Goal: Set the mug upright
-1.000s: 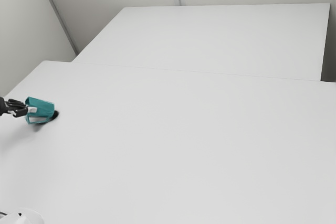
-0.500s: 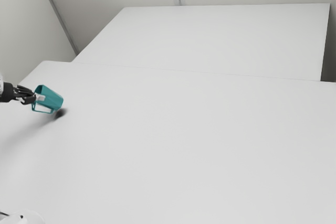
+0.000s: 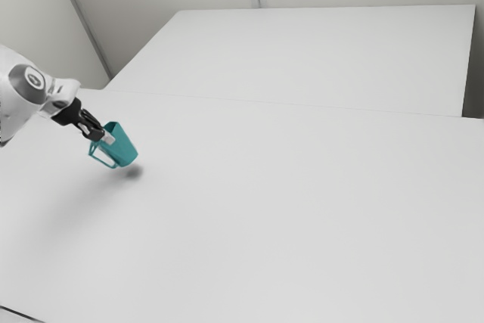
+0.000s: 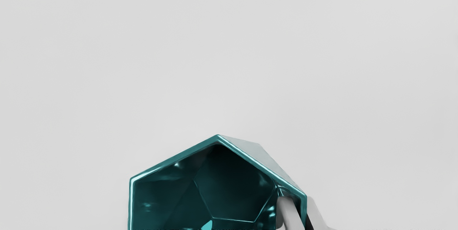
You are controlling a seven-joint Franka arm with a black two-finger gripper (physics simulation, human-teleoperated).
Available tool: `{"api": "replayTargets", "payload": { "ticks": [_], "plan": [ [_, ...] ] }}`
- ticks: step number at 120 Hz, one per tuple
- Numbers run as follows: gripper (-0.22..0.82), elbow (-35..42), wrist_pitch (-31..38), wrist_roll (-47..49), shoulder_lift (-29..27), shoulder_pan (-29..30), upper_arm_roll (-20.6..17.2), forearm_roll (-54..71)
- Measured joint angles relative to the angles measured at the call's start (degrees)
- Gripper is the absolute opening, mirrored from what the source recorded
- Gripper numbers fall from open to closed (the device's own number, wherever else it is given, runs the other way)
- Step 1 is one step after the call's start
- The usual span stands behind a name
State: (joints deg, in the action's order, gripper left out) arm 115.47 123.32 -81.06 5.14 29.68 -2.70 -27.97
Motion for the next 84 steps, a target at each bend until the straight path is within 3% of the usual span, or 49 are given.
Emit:
{"api": "replayTargets", "payload": {
  "ticks": [10, 38, 60, 84],
  "plan": [
    [-0.18, 0.31, -0.95, 5.74, -1.08, -8.01, 5.18, 4.73],
    [-0.18, 0.31, -3.87, 21.51, -1.49, -22.25, 11.9, 12.94],
    [-0.18, -0.21, -4.7, 32.35, 0.24, -28.09, 12.94, 16.84],
    [-0.18, -1.69, -5.09, 42.13, 1.89, -30.2, 12.9, 19.68]
  ]
}}
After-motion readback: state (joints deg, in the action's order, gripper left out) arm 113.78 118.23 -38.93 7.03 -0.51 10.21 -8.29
